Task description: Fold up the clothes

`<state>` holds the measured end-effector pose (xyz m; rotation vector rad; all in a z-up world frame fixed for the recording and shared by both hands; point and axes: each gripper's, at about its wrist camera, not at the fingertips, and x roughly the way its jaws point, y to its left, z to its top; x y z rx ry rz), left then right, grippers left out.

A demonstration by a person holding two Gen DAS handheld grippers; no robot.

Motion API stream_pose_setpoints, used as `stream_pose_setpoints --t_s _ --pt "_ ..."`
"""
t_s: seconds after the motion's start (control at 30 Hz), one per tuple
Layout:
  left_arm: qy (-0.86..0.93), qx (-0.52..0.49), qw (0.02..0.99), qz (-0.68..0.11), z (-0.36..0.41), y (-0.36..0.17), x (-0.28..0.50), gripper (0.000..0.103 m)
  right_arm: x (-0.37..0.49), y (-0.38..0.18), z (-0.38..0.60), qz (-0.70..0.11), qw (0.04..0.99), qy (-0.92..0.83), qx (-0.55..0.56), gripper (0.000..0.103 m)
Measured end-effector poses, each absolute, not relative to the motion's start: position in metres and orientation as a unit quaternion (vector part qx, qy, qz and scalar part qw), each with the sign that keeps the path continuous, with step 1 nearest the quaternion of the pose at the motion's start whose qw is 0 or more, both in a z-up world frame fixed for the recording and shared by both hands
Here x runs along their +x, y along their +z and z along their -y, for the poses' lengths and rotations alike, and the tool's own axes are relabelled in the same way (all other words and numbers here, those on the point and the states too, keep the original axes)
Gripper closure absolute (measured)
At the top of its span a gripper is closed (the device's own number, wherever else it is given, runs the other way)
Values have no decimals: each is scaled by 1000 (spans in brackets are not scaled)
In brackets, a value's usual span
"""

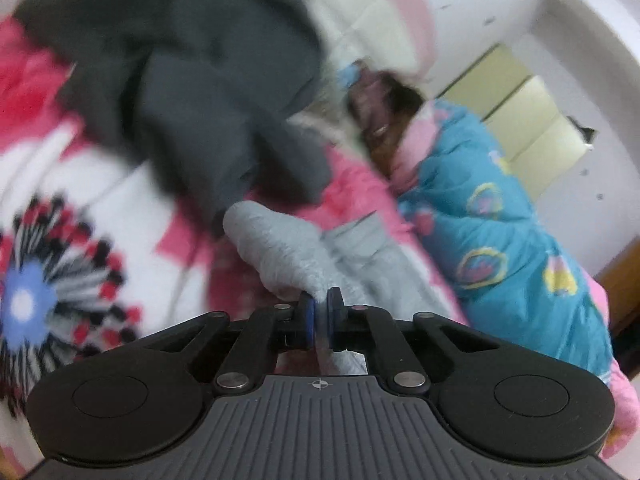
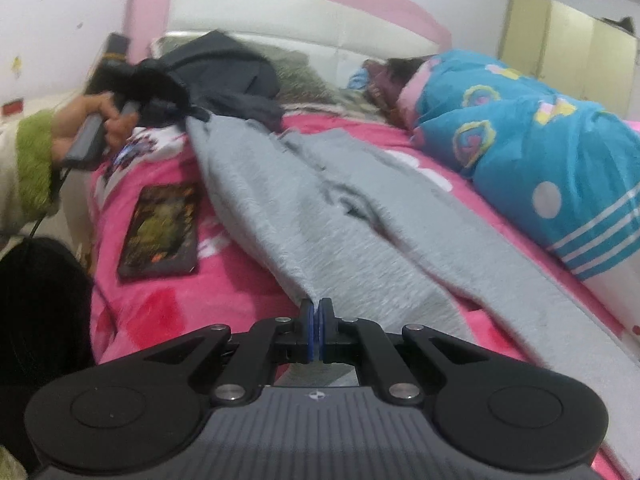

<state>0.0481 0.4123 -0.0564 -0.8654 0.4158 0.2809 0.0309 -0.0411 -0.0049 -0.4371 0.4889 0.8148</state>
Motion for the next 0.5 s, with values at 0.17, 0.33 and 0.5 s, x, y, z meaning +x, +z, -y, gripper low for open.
stream_pose_setpoints --t_s 0.17,0.33,0.5 --pt "145 -486 832 -227 -430 -86 42 96 22 -15 35 -238 852 404 -231 102" --pt "155 -464 847 -209 -426 -73 38 97 16 -15 33 -234 847 411 -244 102" --pt "172 -449 853 -202 -426 -70 34 96 20 -17 35 -247 851 408 -221 100"
